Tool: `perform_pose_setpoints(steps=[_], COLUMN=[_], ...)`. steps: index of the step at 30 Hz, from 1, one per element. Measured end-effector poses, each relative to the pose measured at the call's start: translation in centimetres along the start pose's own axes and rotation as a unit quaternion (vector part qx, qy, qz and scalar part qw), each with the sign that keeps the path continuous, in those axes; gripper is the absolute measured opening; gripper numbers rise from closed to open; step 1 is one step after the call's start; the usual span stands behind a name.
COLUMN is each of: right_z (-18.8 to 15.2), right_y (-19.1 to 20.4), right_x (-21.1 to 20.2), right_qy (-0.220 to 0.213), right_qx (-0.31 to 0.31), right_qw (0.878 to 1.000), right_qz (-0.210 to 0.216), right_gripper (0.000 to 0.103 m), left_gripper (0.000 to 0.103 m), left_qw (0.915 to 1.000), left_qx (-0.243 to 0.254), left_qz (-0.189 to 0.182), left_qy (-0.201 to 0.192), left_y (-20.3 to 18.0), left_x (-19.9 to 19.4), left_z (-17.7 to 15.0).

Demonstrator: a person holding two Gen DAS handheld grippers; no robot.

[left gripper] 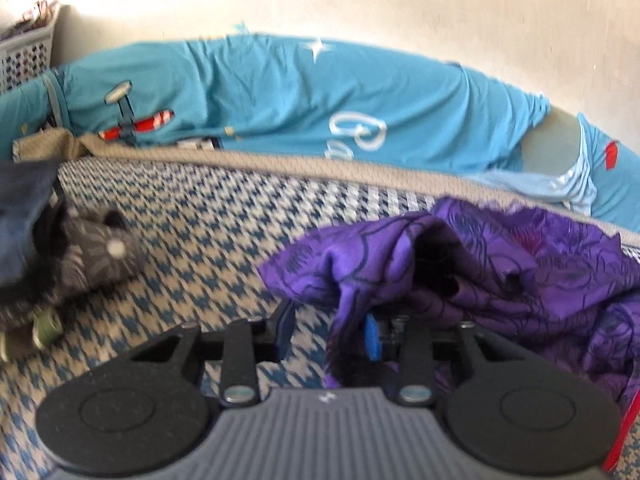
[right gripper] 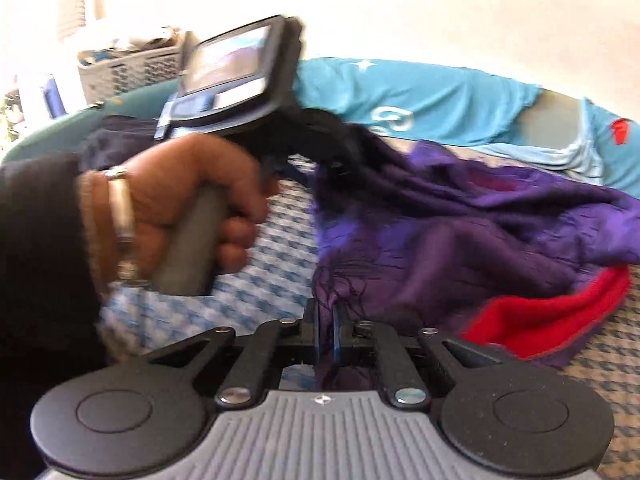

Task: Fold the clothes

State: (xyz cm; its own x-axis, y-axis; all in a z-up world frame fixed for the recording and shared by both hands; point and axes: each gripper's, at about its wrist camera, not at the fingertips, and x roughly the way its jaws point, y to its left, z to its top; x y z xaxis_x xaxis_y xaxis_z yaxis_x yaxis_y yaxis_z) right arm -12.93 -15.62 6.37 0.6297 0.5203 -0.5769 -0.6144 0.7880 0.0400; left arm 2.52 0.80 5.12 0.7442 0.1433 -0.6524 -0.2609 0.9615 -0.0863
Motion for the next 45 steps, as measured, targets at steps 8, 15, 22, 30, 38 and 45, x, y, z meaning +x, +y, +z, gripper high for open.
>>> perform_pose_setpoints(steps=[8, 15, 22, 30, 38, 45], right_z=[1.8, 3.1, 2.6, 1.8, 1.8, 1.1], right_y=[3.0, 6.2, 8.3, 9.7, 7.9, 4.6], right_x=[1.4, 2.1, 3.8, 4.3, 1.7, 0.1], right_qy=[0.004, 0.004, 0.035, 0.049, 0.018, 0.003], right_qx=[0.012, -0.017, -0.021, -0.039, -0.031, -0.012], right_qw=[0.999, 0.997, 0.993, 0.992, 0.996, 0.999], right_qz=[0.048, 0.081, 0.108, 0.105, 0.084, 0.04], right_gripper=[0.008, 0.008, 0.008, 0.03, 0.032, 0.036], left_gripper=[0.033, 0.033, 0.033, 0.039, 0.051, 0.065], left_qw=[0.9996, 0.9981, 0.9919, 0.9914, 0.9967, 0.9996], left_qx=[-0.023, -0.048, -0.104, -0.114, -0.076, -0.022], left_qz=[0.005, 0.03, 0.07, 0.065, 0.027, -0.011], left_qy=[-0.013, -0.025, -0.021, -0.003, -0.007, -0.011], left_y=[3.3, 6.5, 10.9, 11.3, 7.9, 4.3], left_x=[-1.4, -2.3, -2.5, -2.9, -4.4, -5.5], left_z=[1.5, 2.5, 2.7, 2.3, 1.7, 0.9])
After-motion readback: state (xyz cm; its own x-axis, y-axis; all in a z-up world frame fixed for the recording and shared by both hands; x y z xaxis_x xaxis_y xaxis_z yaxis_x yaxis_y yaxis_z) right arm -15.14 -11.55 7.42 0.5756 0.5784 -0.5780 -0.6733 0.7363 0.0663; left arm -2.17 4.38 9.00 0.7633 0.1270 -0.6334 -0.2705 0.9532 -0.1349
